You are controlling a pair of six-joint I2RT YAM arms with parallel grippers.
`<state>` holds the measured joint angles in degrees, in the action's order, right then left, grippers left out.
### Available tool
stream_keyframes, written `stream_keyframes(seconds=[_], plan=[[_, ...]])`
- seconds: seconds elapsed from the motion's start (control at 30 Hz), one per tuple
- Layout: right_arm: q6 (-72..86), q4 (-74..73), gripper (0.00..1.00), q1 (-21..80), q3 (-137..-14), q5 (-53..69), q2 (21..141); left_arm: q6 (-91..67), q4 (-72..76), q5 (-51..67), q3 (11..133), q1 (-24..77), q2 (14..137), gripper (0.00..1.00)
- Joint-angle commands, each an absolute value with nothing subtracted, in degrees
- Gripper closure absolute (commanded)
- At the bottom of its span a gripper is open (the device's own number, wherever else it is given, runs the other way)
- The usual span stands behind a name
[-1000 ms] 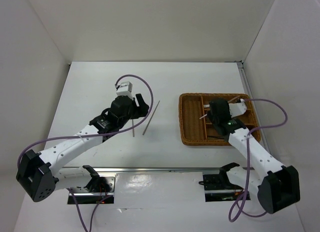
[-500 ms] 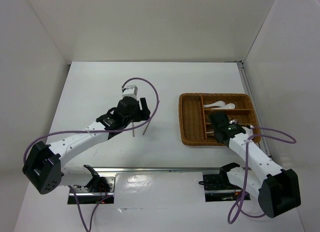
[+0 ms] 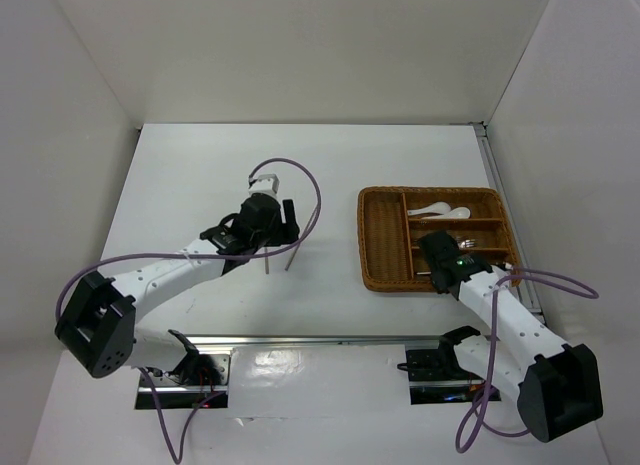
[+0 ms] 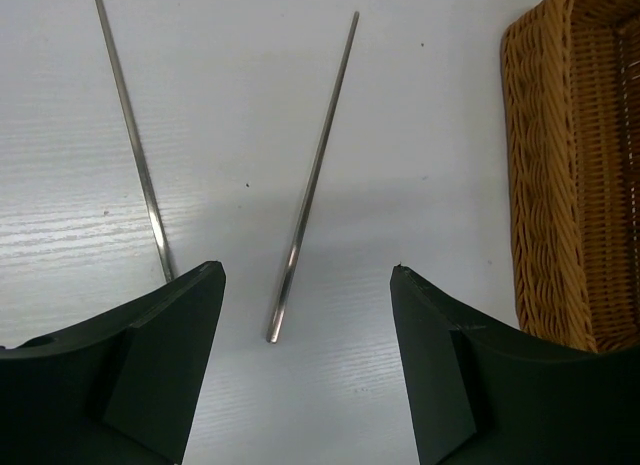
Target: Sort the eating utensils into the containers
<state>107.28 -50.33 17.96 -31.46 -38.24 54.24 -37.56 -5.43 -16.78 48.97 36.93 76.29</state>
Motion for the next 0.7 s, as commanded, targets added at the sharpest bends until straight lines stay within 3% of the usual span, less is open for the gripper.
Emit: stream_keyframes(seconds=[0.0,0.03,0.2,0.37,0.53,0.67], plan=[[107.77,-52.04,0.79,17.58,-31.46,-42.28,53.53,-35.51,-4.05,-15.21,50.01,36.74,77.61,0.19],[107.14,-50.99,0.65,17.58,-31.46,-42.28,53.53,-35.51,-4.04,-14.68,50.01,36.74,78.56,0.19],[100.30,-48.71,0.34,17.58,-34.97,-40.87,53.00,-34.01,-3.52,-12.40,51.06,36.74,82.08,0.20],[84.67,-43.35,0.31,17.58,-39.72,-39.81,52.47,-30.59,-2.90,-10.63,52.29,36.74,87.87,0.24],[62.73,-28.41,0.28,17.58,-41.31,-33.51,51.24,-27.17,-2.90,-10.63,55.36,36.74,92.72,0.28],[59.33,-25.05,0.27,17.58,-40.78,-31.20,52.73,-25.85,-4.74,-10.63,58.09,36.74,96.23,0.31]])
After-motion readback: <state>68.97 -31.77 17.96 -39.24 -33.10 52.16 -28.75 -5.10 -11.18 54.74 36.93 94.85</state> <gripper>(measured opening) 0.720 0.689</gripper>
